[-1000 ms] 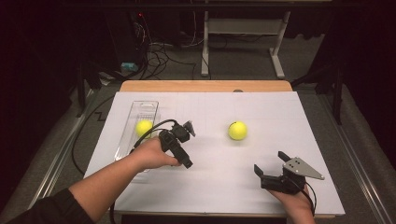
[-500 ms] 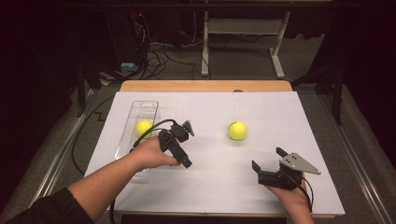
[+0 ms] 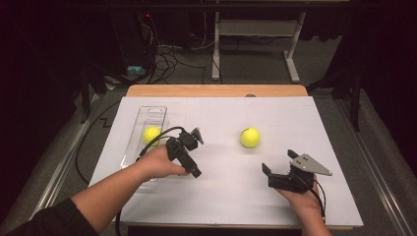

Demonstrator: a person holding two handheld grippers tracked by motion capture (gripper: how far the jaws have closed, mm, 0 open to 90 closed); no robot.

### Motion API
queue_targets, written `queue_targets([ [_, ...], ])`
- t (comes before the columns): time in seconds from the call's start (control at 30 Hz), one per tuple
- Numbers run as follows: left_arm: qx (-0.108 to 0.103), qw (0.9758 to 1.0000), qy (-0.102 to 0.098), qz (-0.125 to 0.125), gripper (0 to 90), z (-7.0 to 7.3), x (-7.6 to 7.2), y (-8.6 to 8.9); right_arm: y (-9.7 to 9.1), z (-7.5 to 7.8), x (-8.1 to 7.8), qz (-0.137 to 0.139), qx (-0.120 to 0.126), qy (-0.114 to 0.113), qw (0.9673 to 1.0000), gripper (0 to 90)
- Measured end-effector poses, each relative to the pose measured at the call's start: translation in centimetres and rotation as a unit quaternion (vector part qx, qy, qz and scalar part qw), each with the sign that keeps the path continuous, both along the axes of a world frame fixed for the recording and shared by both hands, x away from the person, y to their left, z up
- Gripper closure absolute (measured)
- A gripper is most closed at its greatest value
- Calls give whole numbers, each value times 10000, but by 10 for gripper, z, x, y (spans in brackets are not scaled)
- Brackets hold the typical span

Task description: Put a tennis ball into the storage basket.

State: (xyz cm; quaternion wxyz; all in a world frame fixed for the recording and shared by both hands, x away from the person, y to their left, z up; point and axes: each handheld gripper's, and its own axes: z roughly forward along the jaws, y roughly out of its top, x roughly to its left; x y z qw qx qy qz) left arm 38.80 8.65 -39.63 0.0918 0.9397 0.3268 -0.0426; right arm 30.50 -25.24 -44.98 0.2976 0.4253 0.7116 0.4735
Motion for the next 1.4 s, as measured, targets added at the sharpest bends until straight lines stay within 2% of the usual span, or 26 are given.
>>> queue_targets([
  [0.47,36,10000,6,28,1,-2,-1,2,12,-1,18,44,-56,92,9999,0],
  [0.93,24,10000,24,23,1,-1,-1,3,17,2,36,-8,-113,75,9999,2],
  [1.4,13,10000,35,30,1,-1,-1,3,21,1,59,-136,-104,255,9995,2],
])
